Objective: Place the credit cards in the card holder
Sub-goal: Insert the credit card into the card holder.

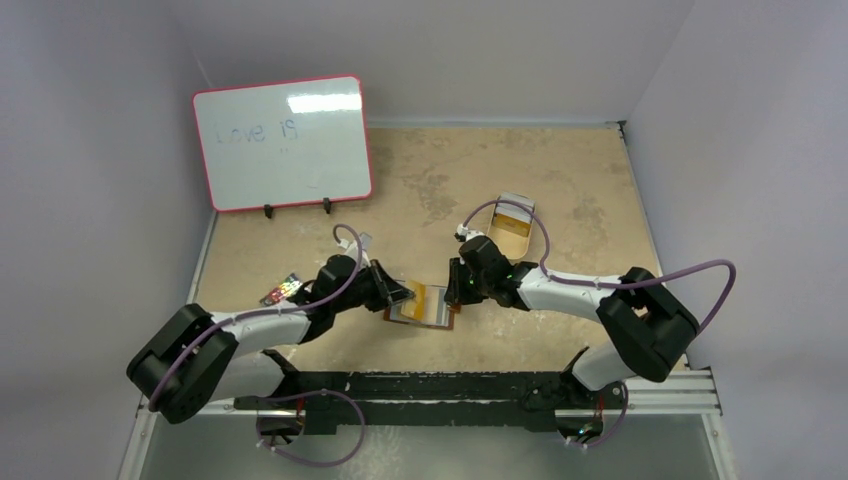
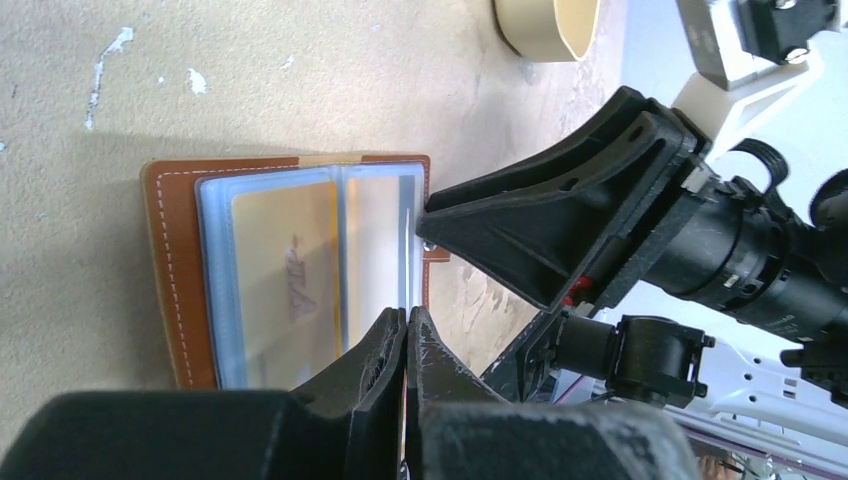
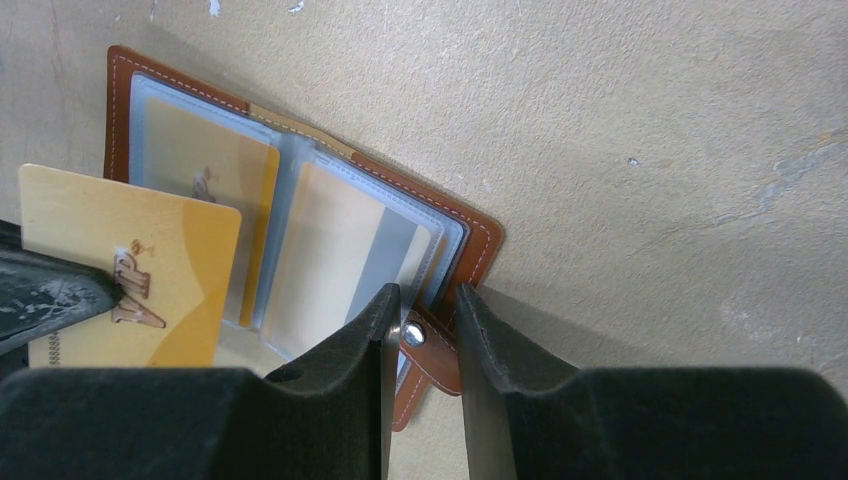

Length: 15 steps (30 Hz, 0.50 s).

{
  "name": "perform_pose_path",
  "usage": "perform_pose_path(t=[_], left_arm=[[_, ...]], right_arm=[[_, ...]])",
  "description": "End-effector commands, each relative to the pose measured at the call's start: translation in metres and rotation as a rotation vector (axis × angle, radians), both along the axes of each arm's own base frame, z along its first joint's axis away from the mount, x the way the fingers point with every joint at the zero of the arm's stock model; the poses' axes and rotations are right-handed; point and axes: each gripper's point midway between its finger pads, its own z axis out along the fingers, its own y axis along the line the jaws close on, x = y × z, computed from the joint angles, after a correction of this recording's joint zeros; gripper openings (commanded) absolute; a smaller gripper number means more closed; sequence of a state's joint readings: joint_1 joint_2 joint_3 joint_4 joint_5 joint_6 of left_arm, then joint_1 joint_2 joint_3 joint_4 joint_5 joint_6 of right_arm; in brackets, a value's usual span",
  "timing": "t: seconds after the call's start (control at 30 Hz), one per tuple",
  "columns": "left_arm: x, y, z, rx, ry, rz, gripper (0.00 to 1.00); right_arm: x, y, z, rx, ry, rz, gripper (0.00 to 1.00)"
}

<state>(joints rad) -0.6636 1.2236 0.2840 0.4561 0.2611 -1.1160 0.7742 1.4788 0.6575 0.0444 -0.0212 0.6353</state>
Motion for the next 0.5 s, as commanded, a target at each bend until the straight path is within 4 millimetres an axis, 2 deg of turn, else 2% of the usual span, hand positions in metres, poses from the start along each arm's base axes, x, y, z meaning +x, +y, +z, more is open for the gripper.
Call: perform_pose_path(t=[0.0, 0.13, 0.47], left_arm=[[0.005, -0.008, 0.007, -0.027, -0.037, -0.014, 0.0], [0.005, -0.007, -0.004, -0.003, -0.025, -0.02, 0.0], [0.006, -0.005, -0.018, 0.039, -0.005, -0.017, 0.0]], right_arm=[[0.002, -0.006, -0.006, -0.042, -0.008, -0.004, 0.3], [0.002, -0.005, -0.007, -0.042, -0.007, -0.003, 0.3], [0.001, -0.007, -0.009, -0.043, -0.007, -0.003, 0.3]])
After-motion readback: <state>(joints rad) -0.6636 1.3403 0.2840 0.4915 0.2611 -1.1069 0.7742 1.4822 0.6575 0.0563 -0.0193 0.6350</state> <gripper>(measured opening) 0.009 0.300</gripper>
